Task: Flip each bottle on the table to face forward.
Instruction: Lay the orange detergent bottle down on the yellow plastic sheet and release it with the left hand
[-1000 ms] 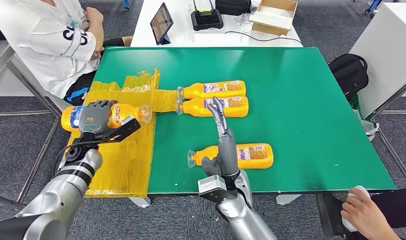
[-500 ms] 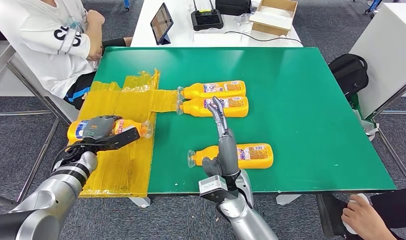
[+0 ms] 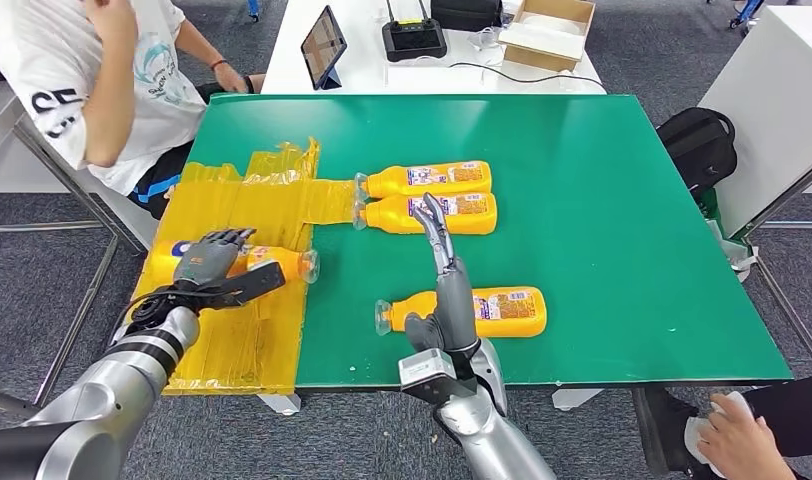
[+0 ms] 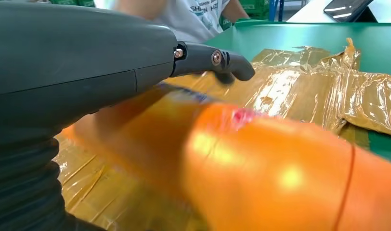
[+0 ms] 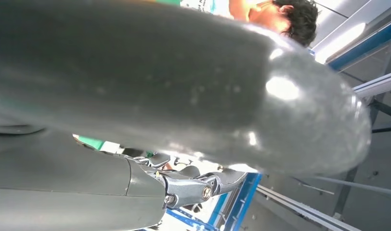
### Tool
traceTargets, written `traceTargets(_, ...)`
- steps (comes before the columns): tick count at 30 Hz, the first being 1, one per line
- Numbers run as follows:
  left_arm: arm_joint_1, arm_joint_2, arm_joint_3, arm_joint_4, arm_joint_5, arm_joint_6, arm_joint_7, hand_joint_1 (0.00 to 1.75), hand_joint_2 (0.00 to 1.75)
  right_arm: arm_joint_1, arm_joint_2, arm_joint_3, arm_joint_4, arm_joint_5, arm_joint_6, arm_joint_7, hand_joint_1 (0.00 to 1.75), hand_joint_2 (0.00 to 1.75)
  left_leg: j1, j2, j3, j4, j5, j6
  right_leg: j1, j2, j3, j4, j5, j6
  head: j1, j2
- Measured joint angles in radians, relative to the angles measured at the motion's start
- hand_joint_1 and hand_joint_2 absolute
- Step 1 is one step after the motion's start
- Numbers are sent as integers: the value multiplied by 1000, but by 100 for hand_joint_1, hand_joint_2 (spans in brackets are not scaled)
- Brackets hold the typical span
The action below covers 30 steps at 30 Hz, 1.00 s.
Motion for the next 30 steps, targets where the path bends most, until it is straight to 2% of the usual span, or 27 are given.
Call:
traceTargets(6,1,-10,0,0,46,-18,-3,0,0,0,0,-8,0,-2,5,5,0,0,0,0,0,0,0,0,0,0,0,0,0,0,0,0)
traceTargets(15,-6,-22,42,-8,260,-188,-99,0,0,0,0,-32,4,-6,17,11,0,0,0,0,1,0,0,0,0,0,1,0,0,0,0,0)
traceTargets(21,-9,-22,79,-25,374,-341,-179,0,0,0,0,-53,16,-16,16,11,0,0,0,-1,1,0,0,0,0,-1,2,0,0,0,0,0)
traceTargets(26,-9,-23,92,-33,419,-394,-205,0,0,0,0,-63,27,-20,16,11,0,0,0,0,1,0,0,0,0,0,1,0,0,0,0,0)
traceTargets(30,-2,-27,109,-66,556,-425,-247,0,0,1,0,-71,36,-22,18,8,0,0,0,0,1,0,0,0,0,0,1,0,0,0,0,0)
